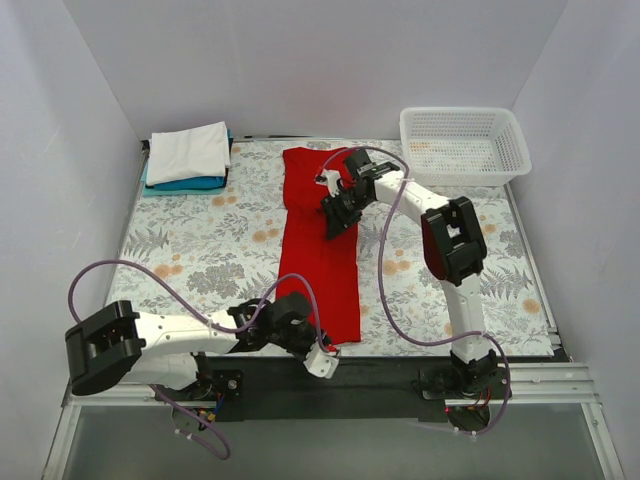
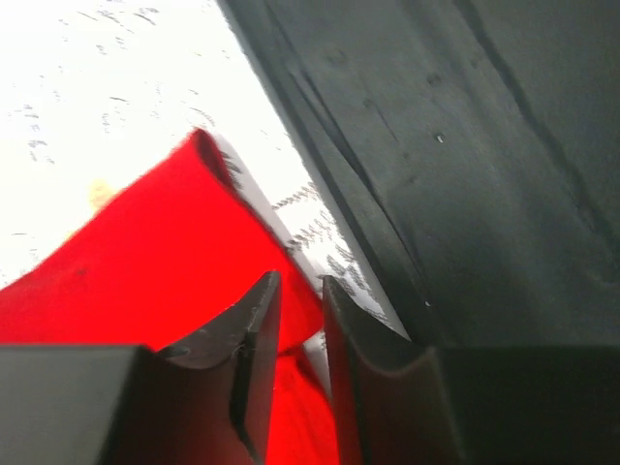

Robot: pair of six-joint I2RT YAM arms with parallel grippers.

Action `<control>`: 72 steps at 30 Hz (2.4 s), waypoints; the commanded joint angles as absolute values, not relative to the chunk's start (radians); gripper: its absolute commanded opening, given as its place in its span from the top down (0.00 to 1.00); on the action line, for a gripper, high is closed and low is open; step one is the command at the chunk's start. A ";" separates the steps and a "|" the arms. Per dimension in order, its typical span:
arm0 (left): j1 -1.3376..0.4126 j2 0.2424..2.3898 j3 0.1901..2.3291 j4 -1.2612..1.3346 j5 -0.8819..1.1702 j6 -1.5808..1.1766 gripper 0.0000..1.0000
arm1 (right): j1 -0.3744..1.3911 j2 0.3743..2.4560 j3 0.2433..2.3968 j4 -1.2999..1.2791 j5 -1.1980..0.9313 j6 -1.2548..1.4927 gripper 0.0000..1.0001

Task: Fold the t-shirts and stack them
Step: Fold the tshirt

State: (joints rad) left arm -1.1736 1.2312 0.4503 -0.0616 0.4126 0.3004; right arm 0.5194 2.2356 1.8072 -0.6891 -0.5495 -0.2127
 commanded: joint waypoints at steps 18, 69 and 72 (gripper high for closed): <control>-0.634 1.301 0.753 -0.281 0.646 -0.465 0.76 | 0.428 1.877 1.356 -0.687 -0.719 -0.273 0.66; -0.440 1.040 0.371 -0.591 0.816 0.844 0.54 | 1.057 1.328 0.684 -0.345 -0.256 -0.977 0.34; -0.454 1.051 0.361 -0.558 0.811 0.851 0.54 | 1.095 1.325 0.657 -0.342 -0.245 -0.980 0.35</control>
State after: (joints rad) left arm -0.4397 1.0473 0.3782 -0.5926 0.8078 0.7952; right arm 1.0611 1.3331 0.6762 -0.3752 -0.2584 -0.9577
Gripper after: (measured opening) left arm 0.456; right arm 0.653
